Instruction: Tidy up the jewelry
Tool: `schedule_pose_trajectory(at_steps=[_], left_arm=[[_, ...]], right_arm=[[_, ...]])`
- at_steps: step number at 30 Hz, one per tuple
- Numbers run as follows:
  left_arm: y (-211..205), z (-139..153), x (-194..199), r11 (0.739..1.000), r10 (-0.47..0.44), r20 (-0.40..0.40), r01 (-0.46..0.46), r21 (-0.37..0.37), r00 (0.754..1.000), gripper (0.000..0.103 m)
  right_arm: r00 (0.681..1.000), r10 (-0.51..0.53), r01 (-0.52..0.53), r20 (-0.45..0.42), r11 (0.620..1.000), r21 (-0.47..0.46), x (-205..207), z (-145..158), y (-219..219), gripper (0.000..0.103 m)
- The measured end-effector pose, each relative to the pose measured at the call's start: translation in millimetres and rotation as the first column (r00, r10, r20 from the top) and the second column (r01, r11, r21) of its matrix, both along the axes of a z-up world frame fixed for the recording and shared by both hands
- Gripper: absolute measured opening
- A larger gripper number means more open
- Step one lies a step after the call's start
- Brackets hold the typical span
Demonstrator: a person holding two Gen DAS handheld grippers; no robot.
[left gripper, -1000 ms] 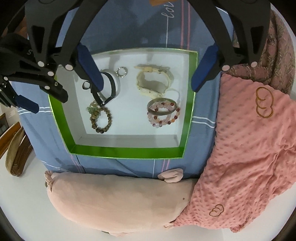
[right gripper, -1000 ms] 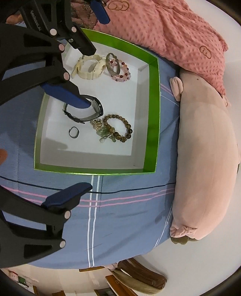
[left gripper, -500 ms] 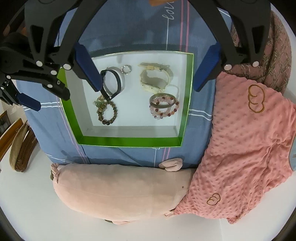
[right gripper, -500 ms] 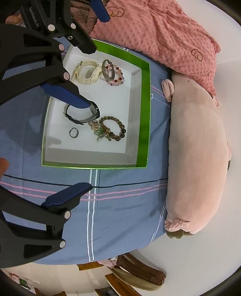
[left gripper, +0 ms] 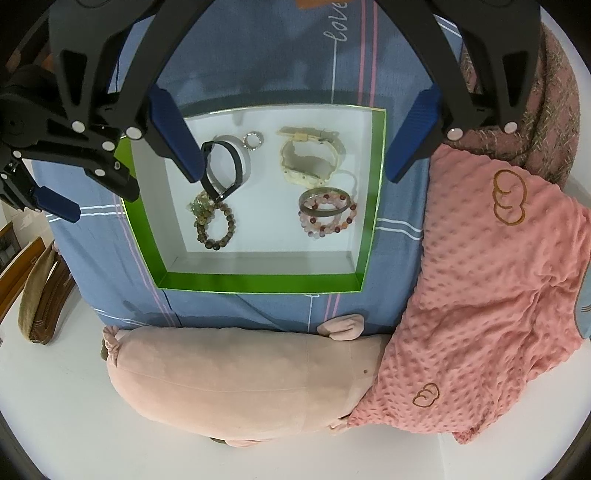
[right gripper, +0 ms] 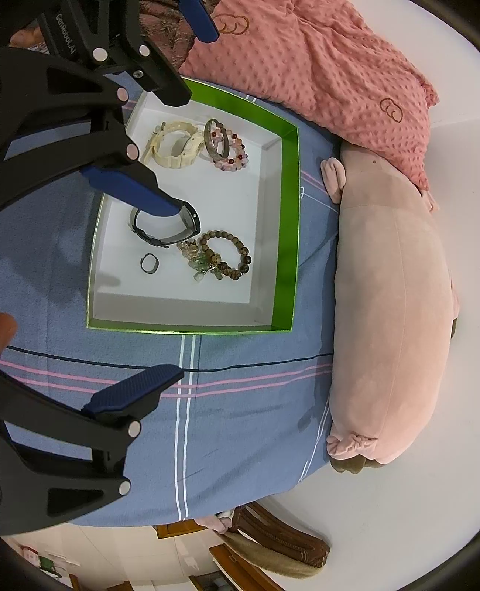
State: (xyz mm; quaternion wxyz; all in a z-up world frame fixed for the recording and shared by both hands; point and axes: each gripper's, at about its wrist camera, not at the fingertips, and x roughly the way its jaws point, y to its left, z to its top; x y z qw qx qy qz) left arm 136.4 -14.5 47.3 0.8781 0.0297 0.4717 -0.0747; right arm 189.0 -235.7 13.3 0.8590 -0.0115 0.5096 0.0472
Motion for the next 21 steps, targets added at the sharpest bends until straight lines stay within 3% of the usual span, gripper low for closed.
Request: schedule_pose_trajectory(at_steps=[21], left_arm=[[0.3,-1.7,-1.5,1.000,-0.001,-0.006,0.001,0.000,1.000,0.100]], right_arm=[[1.000,0.002,-0.002,-0.001,1.000,0.000,-0.2,-0.4,-0.9,0.082]])
